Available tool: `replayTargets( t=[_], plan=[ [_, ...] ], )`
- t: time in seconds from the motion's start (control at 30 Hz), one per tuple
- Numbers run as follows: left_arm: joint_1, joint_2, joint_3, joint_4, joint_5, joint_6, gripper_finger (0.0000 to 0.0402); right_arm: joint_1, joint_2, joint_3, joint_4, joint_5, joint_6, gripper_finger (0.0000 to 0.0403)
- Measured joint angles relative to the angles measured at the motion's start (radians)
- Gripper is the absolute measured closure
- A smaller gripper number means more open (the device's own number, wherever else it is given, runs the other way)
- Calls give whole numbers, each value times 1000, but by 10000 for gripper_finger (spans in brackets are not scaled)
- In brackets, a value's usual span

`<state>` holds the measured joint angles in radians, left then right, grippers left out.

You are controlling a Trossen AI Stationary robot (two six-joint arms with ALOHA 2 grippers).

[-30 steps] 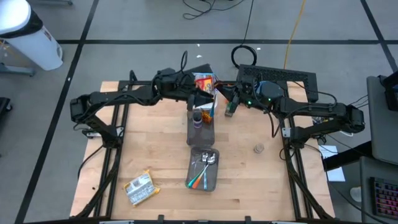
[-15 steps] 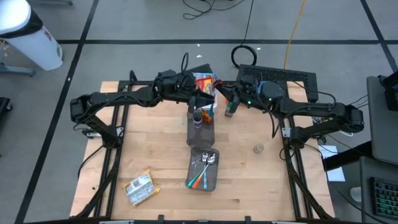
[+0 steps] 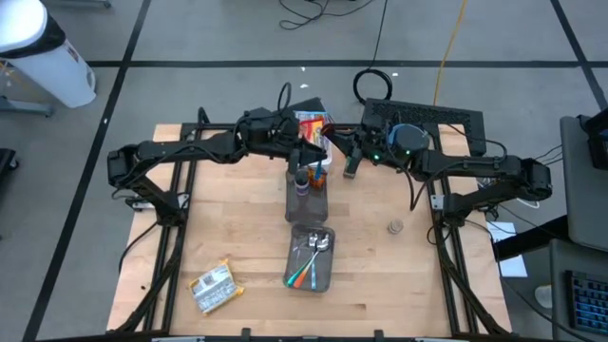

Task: Pick & Place Food Item
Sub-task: Put the purple spoon into the bottom black bin

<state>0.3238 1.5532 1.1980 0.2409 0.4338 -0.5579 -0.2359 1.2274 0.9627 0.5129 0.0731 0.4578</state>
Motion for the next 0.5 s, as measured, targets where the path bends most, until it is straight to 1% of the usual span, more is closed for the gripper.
replayTargets(
  t=[0.33,0.5],
  plan=[
    [0,0,0,-4,5,47,389,0,0,0,-14,3,-6,403],
    [1,0,0,-4,29,49,389,0,0,0,-16,1,1,395]
  ],
)
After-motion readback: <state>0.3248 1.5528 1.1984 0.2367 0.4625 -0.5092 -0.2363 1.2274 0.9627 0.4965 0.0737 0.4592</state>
